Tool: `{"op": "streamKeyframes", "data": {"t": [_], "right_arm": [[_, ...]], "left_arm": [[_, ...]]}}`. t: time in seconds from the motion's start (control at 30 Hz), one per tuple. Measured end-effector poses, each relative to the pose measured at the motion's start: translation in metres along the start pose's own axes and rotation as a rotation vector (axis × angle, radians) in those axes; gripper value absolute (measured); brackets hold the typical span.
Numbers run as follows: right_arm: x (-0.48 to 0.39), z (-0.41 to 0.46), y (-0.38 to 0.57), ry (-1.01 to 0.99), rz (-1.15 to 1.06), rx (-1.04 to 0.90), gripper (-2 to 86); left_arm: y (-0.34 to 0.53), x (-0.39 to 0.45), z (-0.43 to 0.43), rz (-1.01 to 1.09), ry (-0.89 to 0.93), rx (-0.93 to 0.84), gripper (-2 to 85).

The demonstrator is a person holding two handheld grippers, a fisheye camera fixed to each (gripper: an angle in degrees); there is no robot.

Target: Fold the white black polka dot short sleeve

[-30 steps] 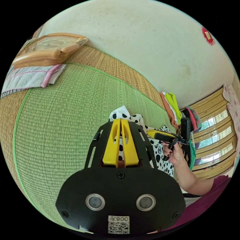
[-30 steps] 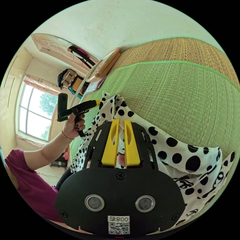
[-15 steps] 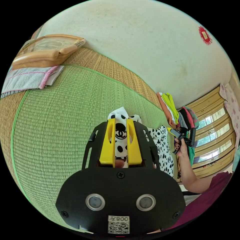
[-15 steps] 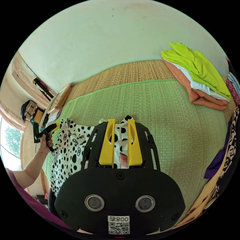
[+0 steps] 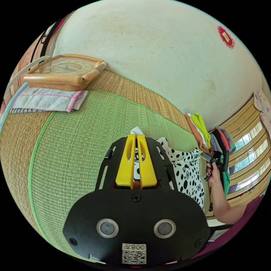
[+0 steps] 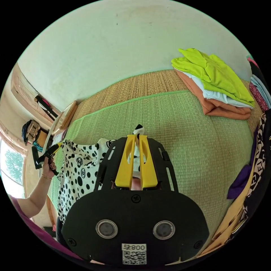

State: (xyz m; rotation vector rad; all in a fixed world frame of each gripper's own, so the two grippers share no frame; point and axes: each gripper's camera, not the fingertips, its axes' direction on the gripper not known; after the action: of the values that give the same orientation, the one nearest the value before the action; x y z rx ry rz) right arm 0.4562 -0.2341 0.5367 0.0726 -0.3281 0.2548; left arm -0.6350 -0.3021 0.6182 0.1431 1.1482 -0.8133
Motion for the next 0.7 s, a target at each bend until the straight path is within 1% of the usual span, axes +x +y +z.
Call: {"op": "streamKeyframes", "data": {"t": [0.1,0.2,0.27,0.3,0.37,0.43,0.5,0.53,0.57,0.6,0.67,0.7], "right_arm": [[0.002,-0.006,0.009,0.019,0.022,0.014,1.2],[-0.002,-0.028,0.029,0.019,-0.010,0.037,1.3],[-0.011,-0.038,0.050,-0.021,-0.066,0.042,1.2],[-0.018,-0.038,0.066,-0.019,-0.098,0.024,1.1],[-0.023,-0.024,0.083,0.007,-0.120,-0.045,0.8],[-0.018,-0.006,0.094,0.031,-0.099,-0.111,0.5],[-0.016,-0.019,0.096,-0.043,-0.089,-0.062,0.7],[-0.019,-0.023,0.096,-0.038,-0.099,-0.042,0.9],[-0.030,-0.029,0.097,-0.027,-0.141,-0.012,1.2],[-0.044,-0.031,0.098,-0.030,-0.199,-0.007,1.7],[-0.065,-0.024,0.098,-0.078,-0.288,-0.031,2.8],[-0.079,-0.014,0.097,-0.126,-0.353,-0.074,3.7]], "left_arm": [[0.009,0.001,0.002,-0.018,0.040,0.025,1.2],[0.023,0.017,0.002,0.051,0.091,0.017,1.6],[0.039,0.036,0.013,0.147,0.067,-0.060,1.5],[0.043,0.040,0.017,0.164,0.052,-0.079,1.4],[0.054,0.043,0.040,0.176,-0.005,-0.175,1.0],[0.058,0.042,0.047,0.150,0.007,-0.185,1.0],[0.061,0.052,0.046,0.186,0.071,-0.159,1.4],[0.064,0.068,0.047,0.258,0.106,-0.159,1.9],[0.069,0.088,0.052,0.359,0.131,-0.183,2.4],[0.071,0.098,0.056,0.415,0.138,-0.202,2.6],[0.084,0.138,0.077,0.640,0.128,-0.280,3.5],[0.086,0.146,0.084,0.687,0.117,-0.299,3.7]]}}
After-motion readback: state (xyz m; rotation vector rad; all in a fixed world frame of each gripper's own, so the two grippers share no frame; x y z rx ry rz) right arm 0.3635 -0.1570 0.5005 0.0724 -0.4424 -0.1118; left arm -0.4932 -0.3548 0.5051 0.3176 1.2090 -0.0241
